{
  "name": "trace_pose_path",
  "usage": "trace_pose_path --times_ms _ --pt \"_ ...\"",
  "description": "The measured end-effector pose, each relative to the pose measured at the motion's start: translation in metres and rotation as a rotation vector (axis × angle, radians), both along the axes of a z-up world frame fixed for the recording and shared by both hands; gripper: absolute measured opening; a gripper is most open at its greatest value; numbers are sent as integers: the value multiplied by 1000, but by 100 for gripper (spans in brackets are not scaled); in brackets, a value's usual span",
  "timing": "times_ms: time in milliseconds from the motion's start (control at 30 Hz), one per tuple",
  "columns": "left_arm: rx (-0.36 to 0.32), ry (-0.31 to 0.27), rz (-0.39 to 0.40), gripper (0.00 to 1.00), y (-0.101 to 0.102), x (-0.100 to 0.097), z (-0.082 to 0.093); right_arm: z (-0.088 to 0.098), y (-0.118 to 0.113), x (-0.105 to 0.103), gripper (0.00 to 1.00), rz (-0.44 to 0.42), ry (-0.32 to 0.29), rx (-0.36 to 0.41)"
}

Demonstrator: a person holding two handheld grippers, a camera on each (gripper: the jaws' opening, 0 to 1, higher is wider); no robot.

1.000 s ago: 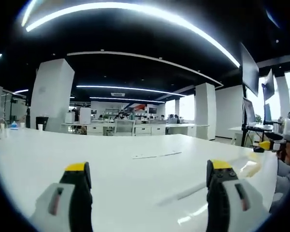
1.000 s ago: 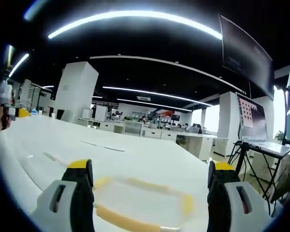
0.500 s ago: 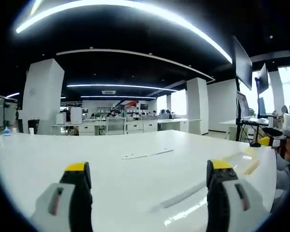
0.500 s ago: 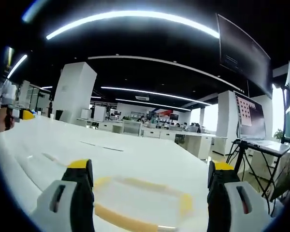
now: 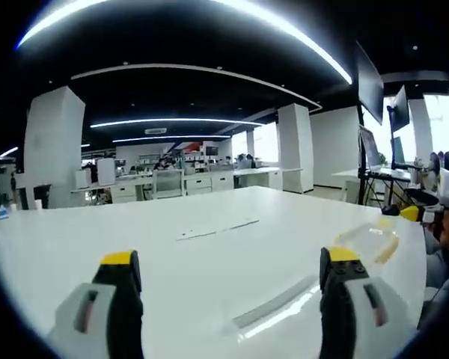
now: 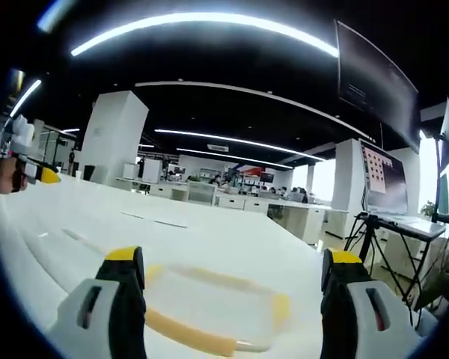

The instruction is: Snap each plastic latch of the storage box into its locked position after aligning the lid with the box until every specified latch is closed and the lid sits flush.

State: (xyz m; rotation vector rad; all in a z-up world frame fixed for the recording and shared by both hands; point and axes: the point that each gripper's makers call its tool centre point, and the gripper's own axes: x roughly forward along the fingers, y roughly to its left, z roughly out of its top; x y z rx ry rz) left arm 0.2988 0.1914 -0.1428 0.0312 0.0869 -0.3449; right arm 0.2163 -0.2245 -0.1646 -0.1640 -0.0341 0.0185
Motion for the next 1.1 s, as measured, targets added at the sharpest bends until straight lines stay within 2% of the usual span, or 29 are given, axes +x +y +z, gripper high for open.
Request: trace_pose_path --times_ms 333,667,733,833,1100 --pt "65 53 -69 100 -19 4 -8 -3 -6 -1 99 -11 6 2" --pt "84 89 -112 100 -29 9 -15 -7 -6 0 100 -13 19 -13" --pt "90 90 -127 100 -33 10 -15 -7 -6 0 100 -15 21 -16" --pt "119 59 -154 100 -40 12 -10 -9 -7 0 100 -19 27 -13" --pt "141 67 -209 100 -56 17 -8 -10 -9 -3 100 -26 29 -22"
